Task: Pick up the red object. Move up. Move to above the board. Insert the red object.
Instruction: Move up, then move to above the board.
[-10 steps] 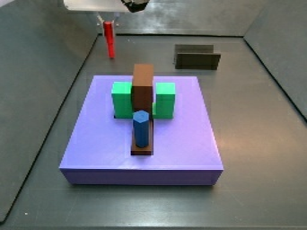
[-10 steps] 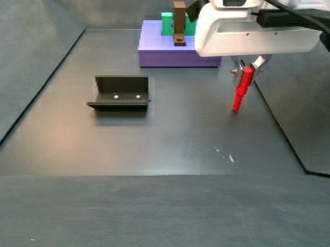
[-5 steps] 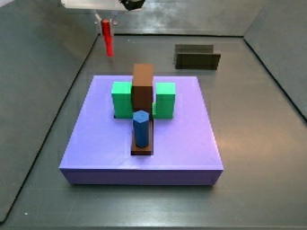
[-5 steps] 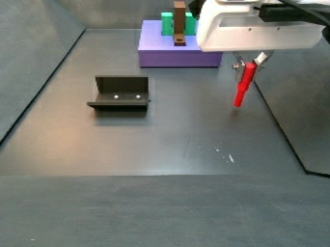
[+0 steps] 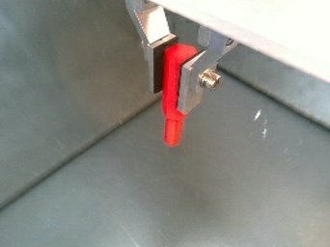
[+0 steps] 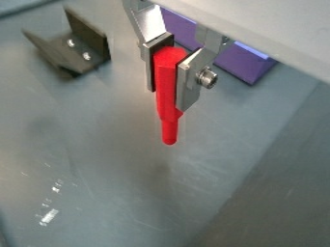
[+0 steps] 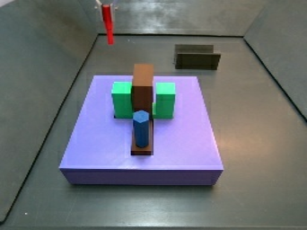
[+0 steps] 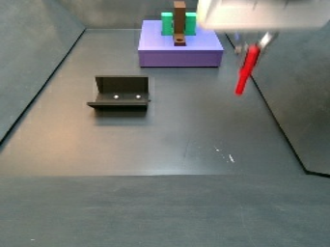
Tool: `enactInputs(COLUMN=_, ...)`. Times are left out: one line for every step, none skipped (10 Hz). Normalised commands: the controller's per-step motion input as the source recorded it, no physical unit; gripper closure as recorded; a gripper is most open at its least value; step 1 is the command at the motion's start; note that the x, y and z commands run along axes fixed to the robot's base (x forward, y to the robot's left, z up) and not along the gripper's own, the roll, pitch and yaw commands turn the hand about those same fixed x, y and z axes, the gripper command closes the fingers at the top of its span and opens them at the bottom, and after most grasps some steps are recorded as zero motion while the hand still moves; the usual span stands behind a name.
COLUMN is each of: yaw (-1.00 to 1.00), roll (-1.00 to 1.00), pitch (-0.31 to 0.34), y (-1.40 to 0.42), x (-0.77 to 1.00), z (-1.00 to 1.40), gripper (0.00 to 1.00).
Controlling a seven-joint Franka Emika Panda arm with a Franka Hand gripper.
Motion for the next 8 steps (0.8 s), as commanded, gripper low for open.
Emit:
enactInputs(yaw=-0.01, roll=0.03, pitch=0.026, y=0.01, x=-0.03, z=0.34, gripper=1.0)
enactInputs(yaw=-0.01, roll=0.04, pitch=0.017, y=0.02, x=-0.02, z=0.27, gripper=1.0)
enactInputs(yaw=-0.01, roll=0.04, pitch=0.02, y=0.03, x=-0.03, z=0.27, gripper=1.0)
enactInputs(yaw=-0.01, roll=0.03, pitch=0.029, y=0.02, x=-0.03, z=0.18, gripper=1.0)
enactInputs(yaw=0.0, roll=0.0, pitch=0.0, y=0.0, x=0.0, z=1.4, gripper=1.0)
enactInputs(yaw=0.0, roll=-0.01, pitch=0.0, y=-0.01, x=0.0, z=1.4, gripper=1.0)
enactInputs(yaw=0.01, roll=0.01, pitch=0.025, y=-0.01, x=-0.04, z=1.4, gripper=1.0)
enactInputs(yaw=0.0, roll=-0.04, pitch=0.17, y=0.06, x=0.31, z=1.4, gripper=1.0)
